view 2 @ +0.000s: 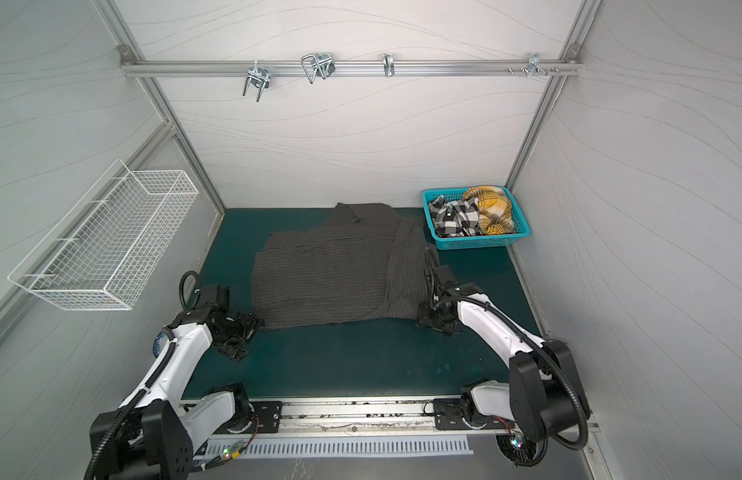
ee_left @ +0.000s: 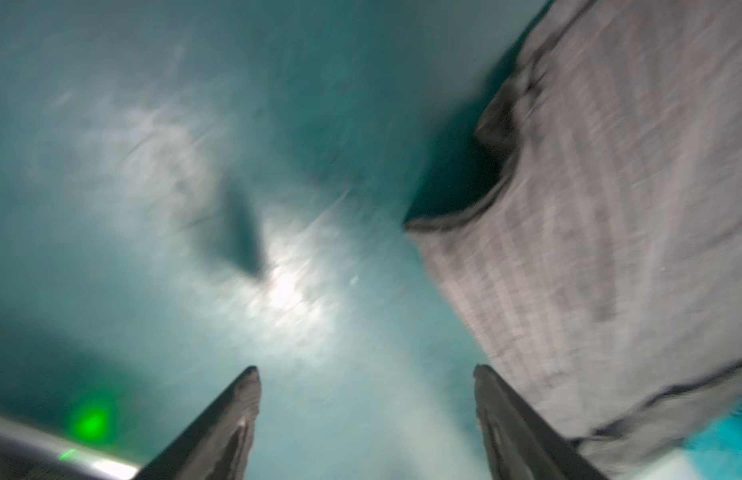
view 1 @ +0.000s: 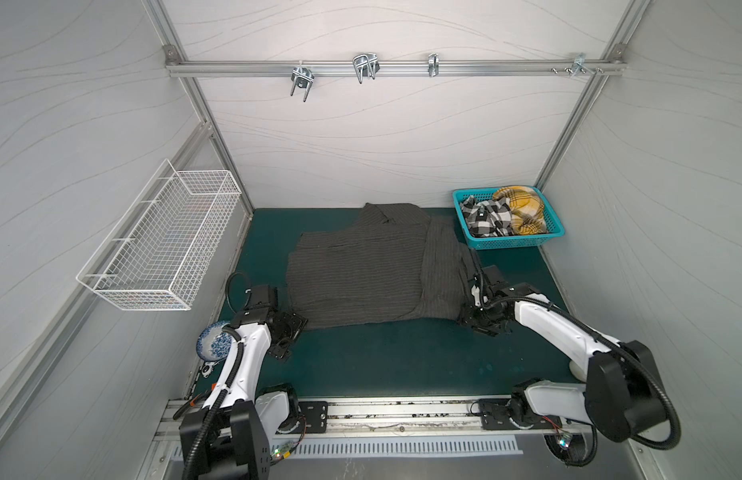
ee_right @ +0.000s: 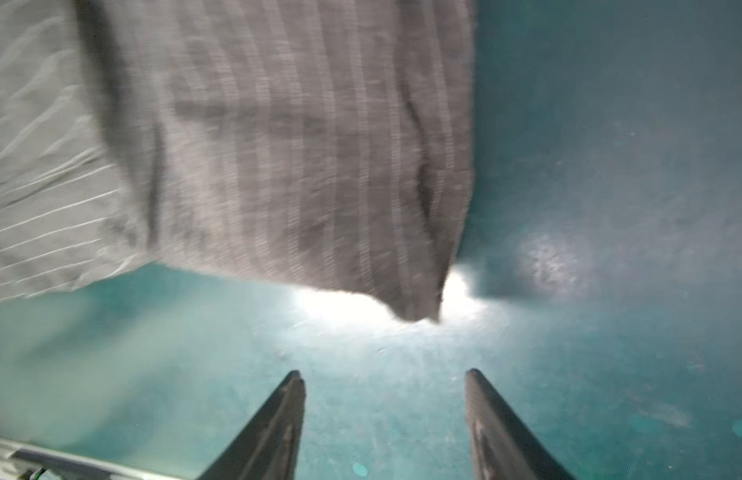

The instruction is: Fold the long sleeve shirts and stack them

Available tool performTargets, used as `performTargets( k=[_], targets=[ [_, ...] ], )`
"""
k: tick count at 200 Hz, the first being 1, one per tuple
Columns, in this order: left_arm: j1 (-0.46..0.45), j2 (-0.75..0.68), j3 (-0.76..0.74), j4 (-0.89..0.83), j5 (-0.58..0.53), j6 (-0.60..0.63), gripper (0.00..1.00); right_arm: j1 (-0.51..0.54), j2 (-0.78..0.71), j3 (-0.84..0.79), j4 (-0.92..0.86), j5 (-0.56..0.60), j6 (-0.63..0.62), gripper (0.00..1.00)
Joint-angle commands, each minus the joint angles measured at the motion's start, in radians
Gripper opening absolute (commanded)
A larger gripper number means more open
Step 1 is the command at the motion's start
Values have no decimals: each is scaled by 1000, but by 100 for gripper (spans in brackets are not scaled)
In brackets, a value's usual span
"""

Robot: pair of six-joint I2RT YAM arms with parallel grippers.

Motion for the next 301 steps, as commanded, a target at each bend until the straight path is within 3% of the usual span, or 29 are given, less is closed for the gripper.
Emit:
performTargets(
  k=[1, 15, 29, 47, 78, 105, 153, 164, 227, 301],
  targets=[
    [43, 59, -1, 159, 89, 2, 76, 14, -56, -1, -42, -15, 9, 59],
    [43, 120, 13, 176, 105, 20, 55, 14, -72, -5, -49, -10, 4, 54],
    [43, 166, 8, 199, 129, 13, 43, 14, -81, -13, -45, -7, -3, 51],
    [41, 188, 0, 211, 140, 13, 40, 12, -78, -16, -32, -12, -7, 50],
    [41, 207, -19, 233, 121, 29, 48, 12, -45, -11, -12, -22, -17, 50],
    [40, 274, 1, 258, 114, 37, 44, 11, -36, -11, -1, -31, -16, 49],
    [41, 370, 50, 250, 97, 57, 15, -8, -63, -30, 8, -43, -17, 46],
    [41, 361, 61, 221, 95, 64, 0, -23, -70, -31, 8, -59, -23, 45],
    [41, 137, 59, 17, 76, 110, 0, -100, 3, 34, 9, -80, -88, 57],
    [41, 154, 58, 15, 87, 128, 0, -114, 296, 134, 106, -94, -120, 46]
  ],
)
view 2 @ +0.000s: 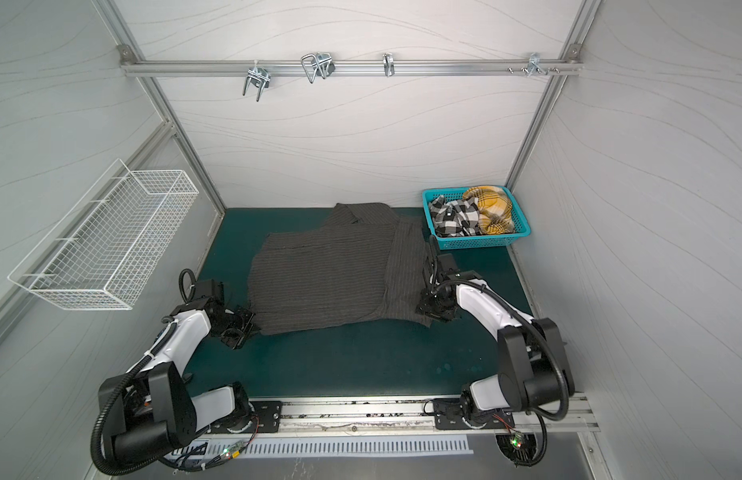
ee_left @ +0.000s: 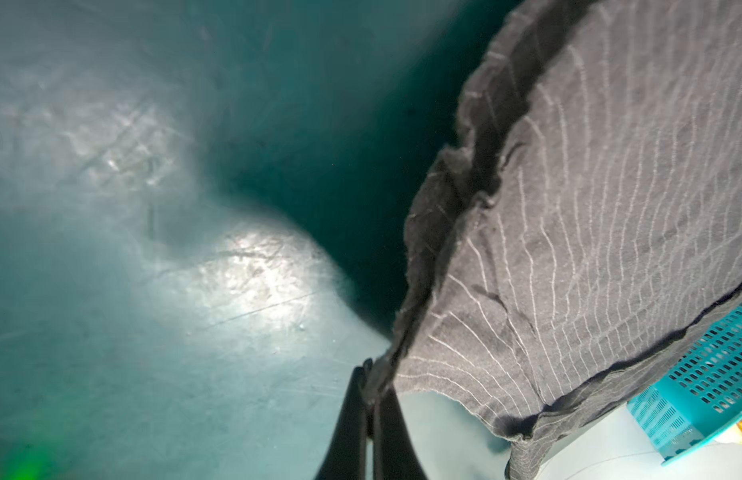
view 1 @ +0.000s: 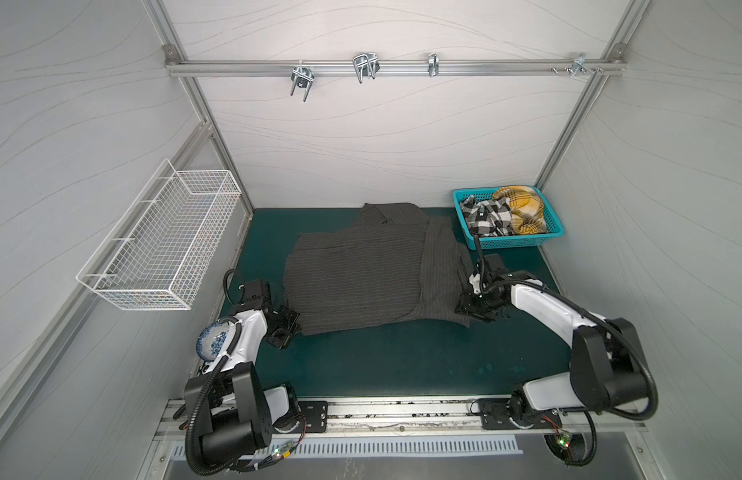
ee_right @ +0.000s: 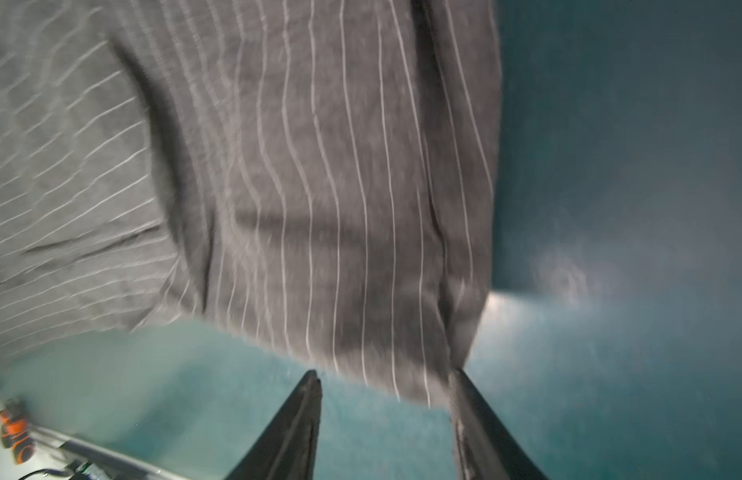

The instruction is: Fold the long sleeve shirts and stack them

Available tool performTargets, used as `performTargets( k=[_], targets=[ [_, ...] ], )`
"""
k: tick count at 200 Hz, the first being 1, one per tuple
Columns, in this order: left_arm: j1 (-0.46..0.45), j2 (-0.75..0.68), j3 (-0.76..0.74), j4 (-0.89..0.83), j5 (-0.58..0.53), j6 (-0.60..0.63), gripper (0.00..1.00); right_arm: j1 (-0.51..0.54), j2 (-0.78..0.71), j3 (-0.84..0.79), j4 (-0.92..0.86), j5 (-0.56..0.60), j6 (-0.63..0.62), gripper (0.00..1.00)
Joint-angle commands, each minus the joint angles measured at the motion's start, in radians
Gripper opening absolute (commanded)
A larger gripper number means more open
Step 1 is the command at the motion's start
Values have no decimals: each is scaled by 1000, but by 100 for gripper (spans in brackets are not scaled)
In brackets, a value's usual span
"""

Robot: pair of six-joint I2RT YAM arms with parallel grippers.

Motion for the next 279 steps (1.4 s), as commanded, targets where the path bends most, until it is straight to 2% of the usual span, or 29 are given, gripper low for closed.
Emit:
performTargets(
  k=[1, 29, 64, 79, 96, 135, 168, 203, 252, 279],
  targets=[
    [1, 8, 20, -27, -14, 21, 0, -6, 68, 24, 24, -19, -20, 46],
    [2, 13, 19, -28, -14, 27, 0, -1, 75, 16, 41, -62, -21, 48],
    [1, 18, 22, -25, -14, 29, 0, 110, -6, 10, -5, -46, -21, 48],
    [1, 23, 24, -25, -15, 32, 0, 126, -23, -5, -9, -53, -13, 48],
    [2, 27, 30, -26, -19, 36, 0, 106, -28, 0, -31, -1, -8, 50],
    [2, 47, 35, -26, -19, 44, 0, -15, 7, 76, -30, -33, -48, 51],
    [2, 50, 43, -24, -23, 47, 0, -38, 117, 162, -29, -12, -66, 43],
    [2, 59, 44, -24, -23, 52, 0, -39, 199, 184, -7, 36, -63, 39],
    [1, 61, 44, -22, -24, 54, 0, -33, 235, 174, 2, 76, -60, 36],
    [1, 63, 45, -20, -27, 54, 0, -30, 242, 161, 15, 68, -59, 22]
  ],
)
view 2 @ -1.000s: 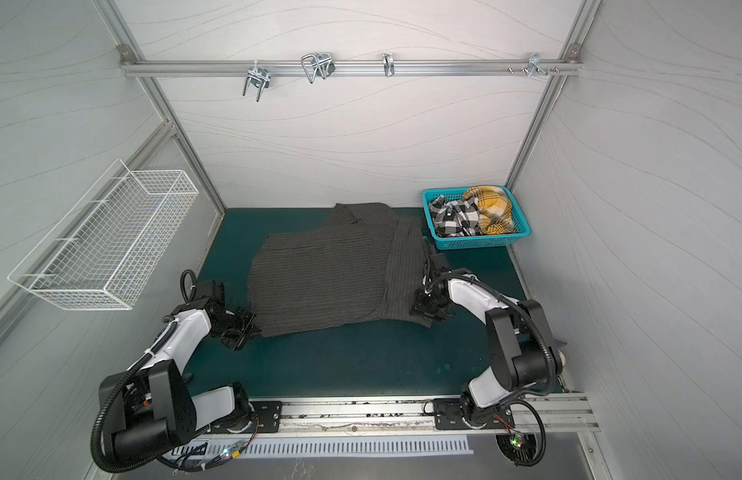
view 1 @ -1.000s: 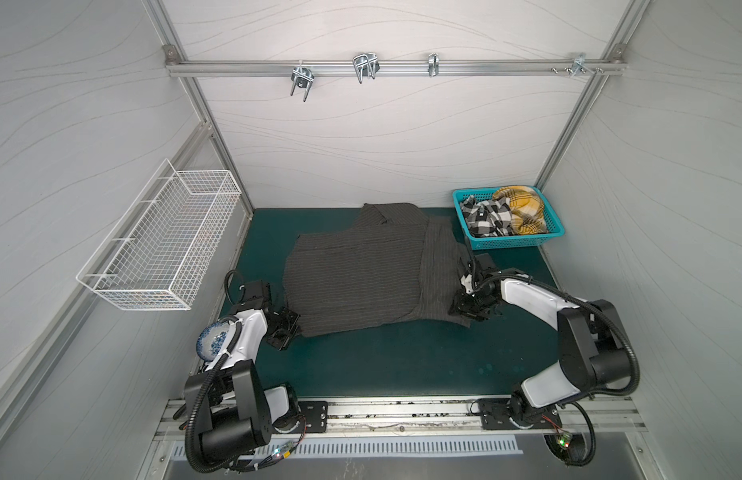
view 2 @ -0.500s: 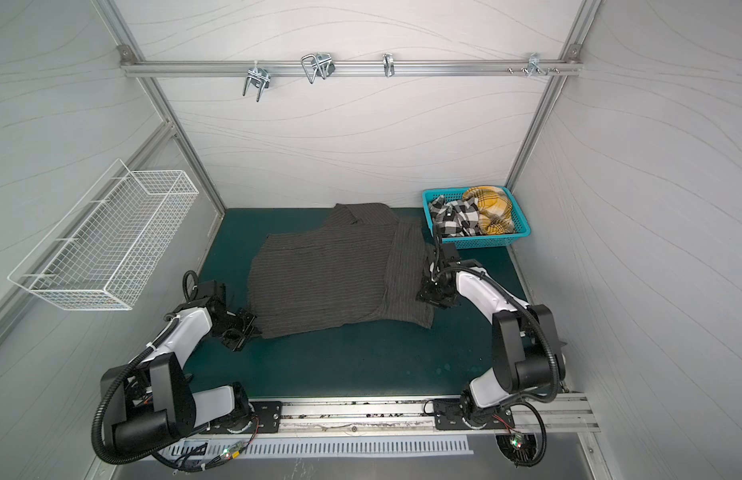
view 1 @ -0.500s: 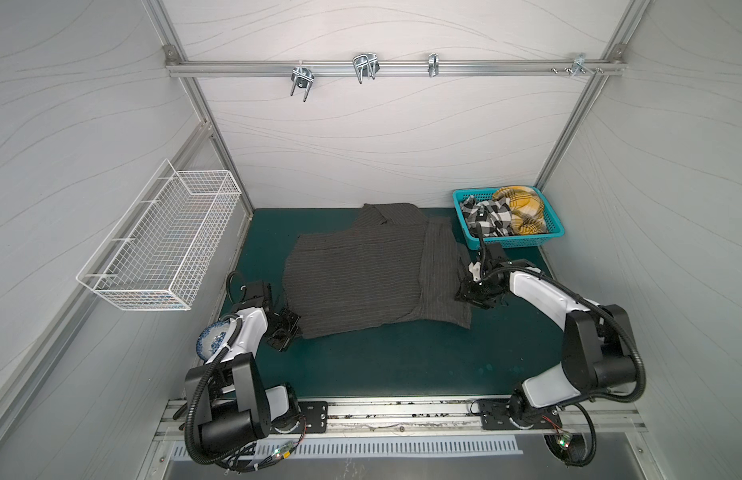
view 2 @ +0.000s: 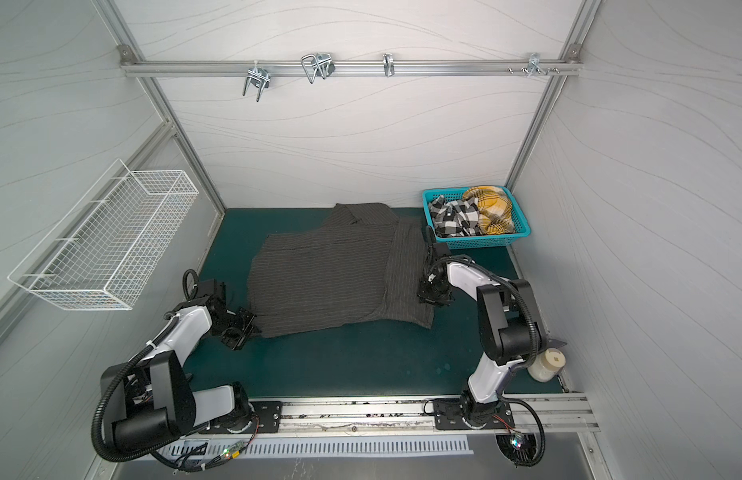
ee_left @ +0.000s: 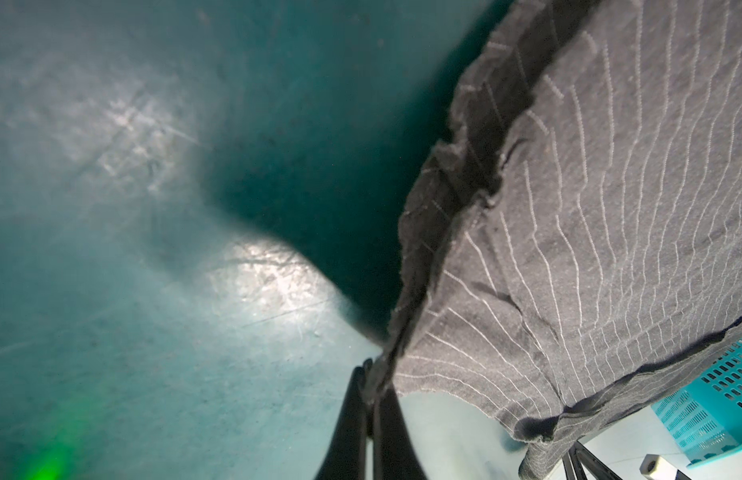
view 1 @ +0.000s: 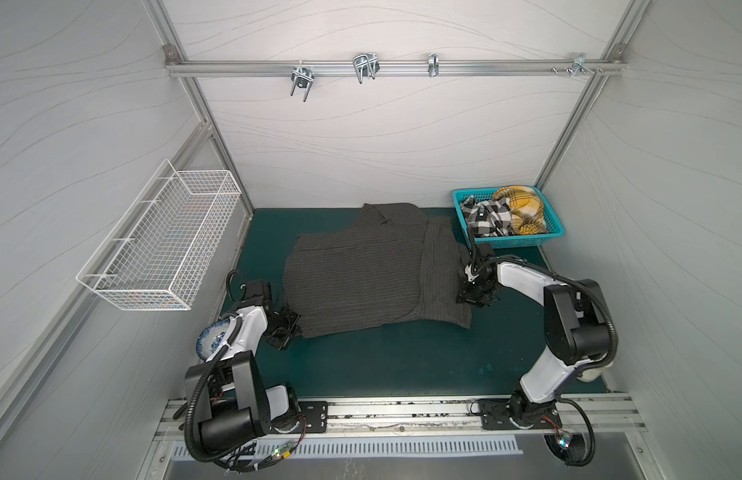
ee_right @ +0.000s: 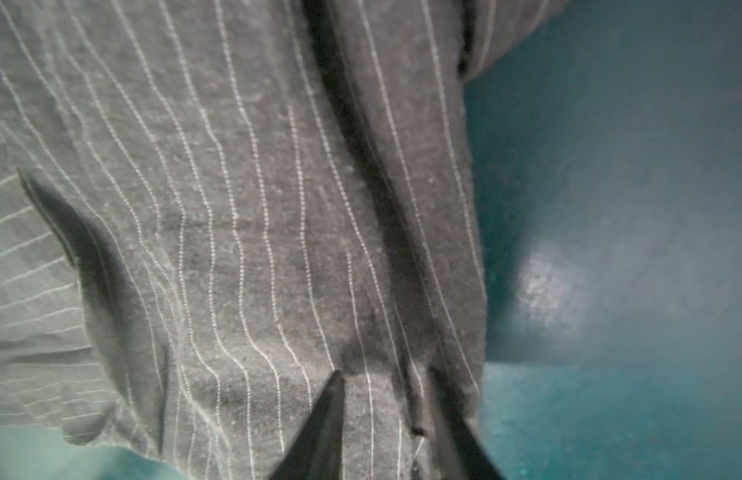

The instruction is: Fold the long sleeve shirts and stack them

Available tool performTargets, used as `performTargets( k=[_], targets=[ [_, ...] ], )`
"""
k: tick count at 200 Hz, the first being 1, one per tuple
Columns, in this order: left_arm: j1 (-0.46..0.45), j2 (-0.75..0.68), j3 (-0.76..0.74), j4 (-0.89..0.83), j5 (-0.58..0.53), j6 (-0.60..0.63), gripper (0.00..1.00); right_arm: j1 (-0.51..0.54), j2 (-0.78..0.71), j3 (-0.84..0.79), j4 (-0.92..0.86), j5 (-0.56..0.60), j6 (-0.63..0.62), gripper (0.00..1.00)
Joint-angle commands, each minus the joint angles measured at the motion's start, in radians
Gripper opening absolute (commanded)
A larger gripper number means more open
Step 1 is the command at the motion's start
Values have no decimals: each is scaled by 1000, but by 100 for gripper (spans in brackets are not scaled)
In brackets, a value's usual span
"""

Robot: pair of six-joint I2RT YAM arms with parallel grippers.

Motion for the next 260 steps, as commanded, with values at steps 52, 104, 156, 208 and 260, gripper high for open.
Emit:
performTargets(
  k=[52, 104, 156, 208, 260],
  targets=[
    [1, 9, 32, -12, -26, 19, 0, 9, 28, -9, 9, 12, 0, 24],
    [2, 4, 33, -13, -31, 18, 0, 15, 47, 3, -3, 35, -3, 9],
    [2, -9, 53, -39, -81, 26, 0, 80, -147, 6, -115, 101, 29, 0],
    [-3, -71, 52, -81, -72, 15, 0, 160, -496, -152, -236, 183, 155, 0],
    [-30, -180, 45, -138, -33, -37, 0, 175, -668, -95, -304, 198, 166, 0]
  ],
)
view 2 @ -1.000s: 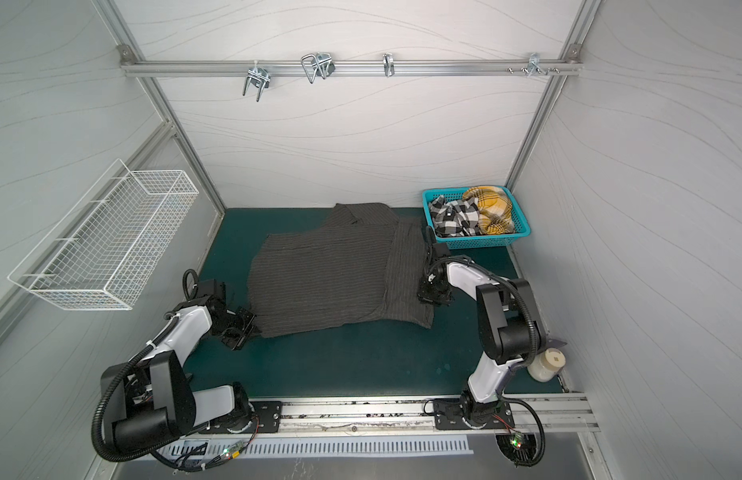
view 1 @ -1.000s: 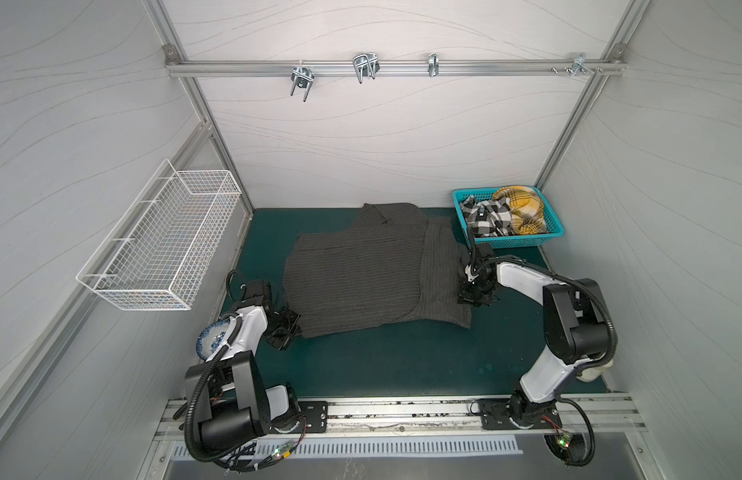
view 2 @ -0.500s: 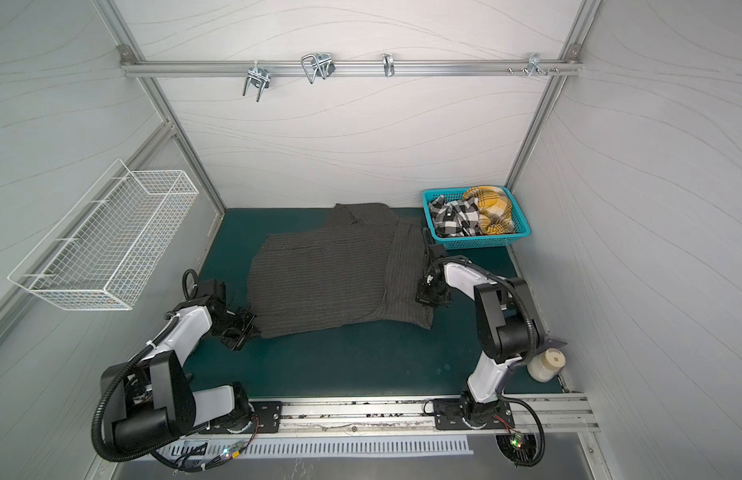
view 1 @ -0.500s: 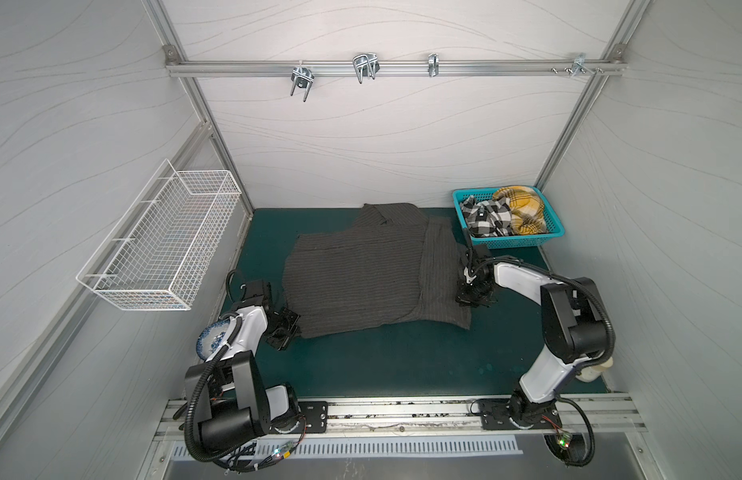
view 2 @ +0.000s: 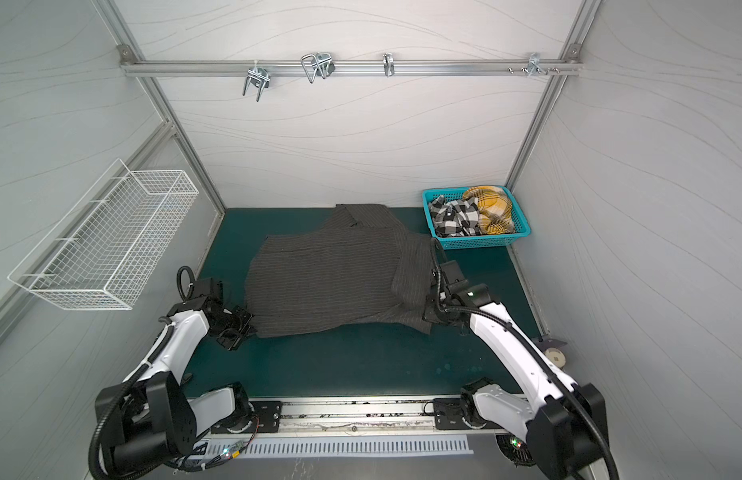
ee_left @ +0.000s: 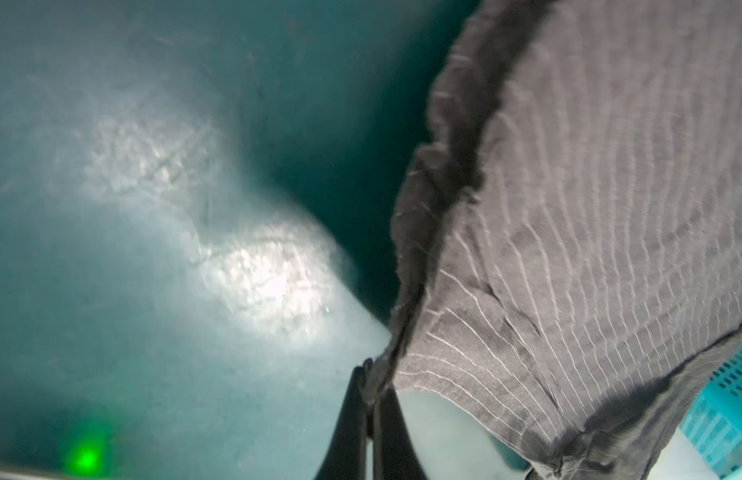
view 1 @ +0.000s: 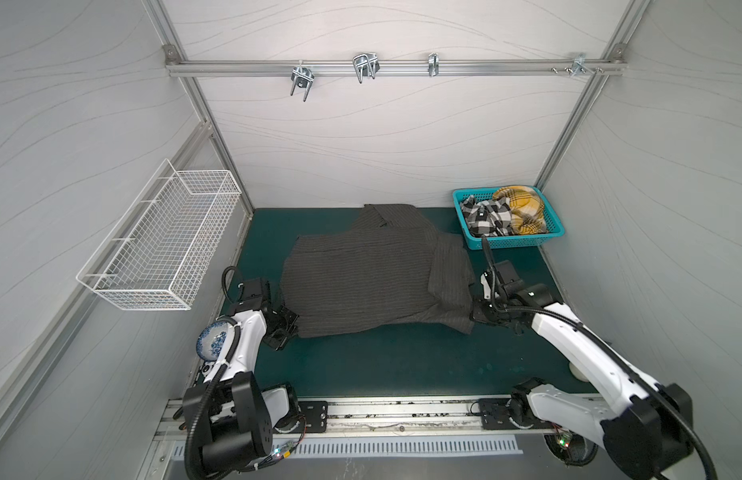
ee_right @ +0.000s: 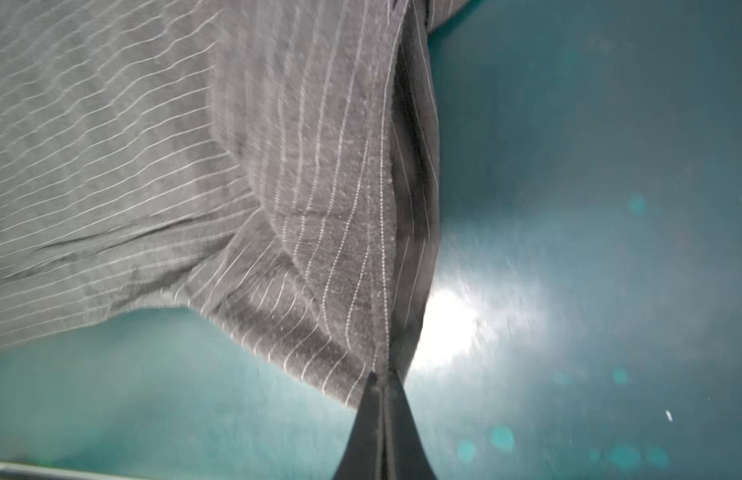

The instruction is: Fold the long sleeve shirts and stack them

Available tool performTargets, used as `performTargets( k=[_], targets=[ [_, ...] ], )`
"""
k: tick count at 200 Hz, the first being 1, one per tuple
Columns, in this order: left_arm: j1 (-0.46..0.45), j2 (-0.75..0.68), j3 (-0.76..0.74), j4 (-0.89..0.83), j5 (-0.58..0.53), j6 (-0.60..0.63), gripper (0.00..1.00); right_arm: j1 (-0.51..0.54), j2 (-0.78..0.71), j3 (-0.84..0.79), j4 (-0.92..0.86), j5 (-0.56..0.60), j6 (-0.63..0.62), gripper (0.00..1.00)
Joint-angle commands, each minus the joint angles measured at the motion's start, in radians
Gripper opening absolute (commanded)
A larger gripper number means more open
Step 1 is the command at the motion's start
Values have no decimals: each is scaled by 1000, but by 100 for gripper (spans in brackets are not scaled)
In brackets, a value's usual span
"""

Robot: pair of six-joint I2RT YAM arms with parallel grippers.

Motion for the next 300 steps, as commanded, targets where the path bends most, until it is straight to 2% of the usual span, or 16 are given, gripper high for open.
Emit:
performTargets(
  k=[1, 31, 74, 119, 151, 160, 169, 185, 189, 199, 210, 227, 249, 268, 289, 300],
  targets=[
    [-6, -48, 24, -55, 21, -32, 0, 4, -2, 89, -60, 35, 6, 0],
    [-6, -12, 135, -35, 30, -71, 0, -37, 187, 316, -22, 22, -74, 0],
    [-5, 243, 297, 56, 24, -106, 0, -121, 528, 627, 64, -16, -138, 0],
    [-3, 506, 384, 157, 7, -113, 0, -163, 817, 790, 126, -62, -172, 0],
    [5, 607, 433, 181, -9, -126, 0, -164, 962, 867, 148, -102, -189, 0],
    [6, 624, 457, 166, -26, -127, 27, -164, 1005, 899, 137, -109, -192, 0],
    [5, 633, 474, 160, -29, -132, 47, -164, 1045, 940, 118, -119, -199, 0],
    [0, 615, 505, 139, -37, -137, 67, -164, 1098, 1023, 53, -121, -216, 33],
    [-4, 603, 510, 130, -48, -135, 79, -162, 1100, 1038, 35, -117, -221, 41],
    [-16, 562, 518, 105, -73, -130, 84, -154, 1073, 1043, 10, -93, -225, 58],
    [-42, 509, 503, 92, -95, -128, 82, -138, 1012, 1014, 1, -51, -225, 66],
    [-125, 442, 447, 99, -108, -148, 70, -106, 903, 909, -14, 28, -221, 76],
    [-228, 434, 351, 184, -77, -206, 53, -78, 782, 728, 6, 69, -188, 78],
    [-281, 498, 325, 251, -38, -235, 40, -91, 753, 605, 71, 9, -175, 78],
    [-305, 585, 343, 282, 5, -246, 27, -115, 800, 567, 108, -128, -201, 77],
    [-315, 613, 360, 277, 0, -242, 17, -113, 823, 551, 140, -154, -216, 78]
  ],
)
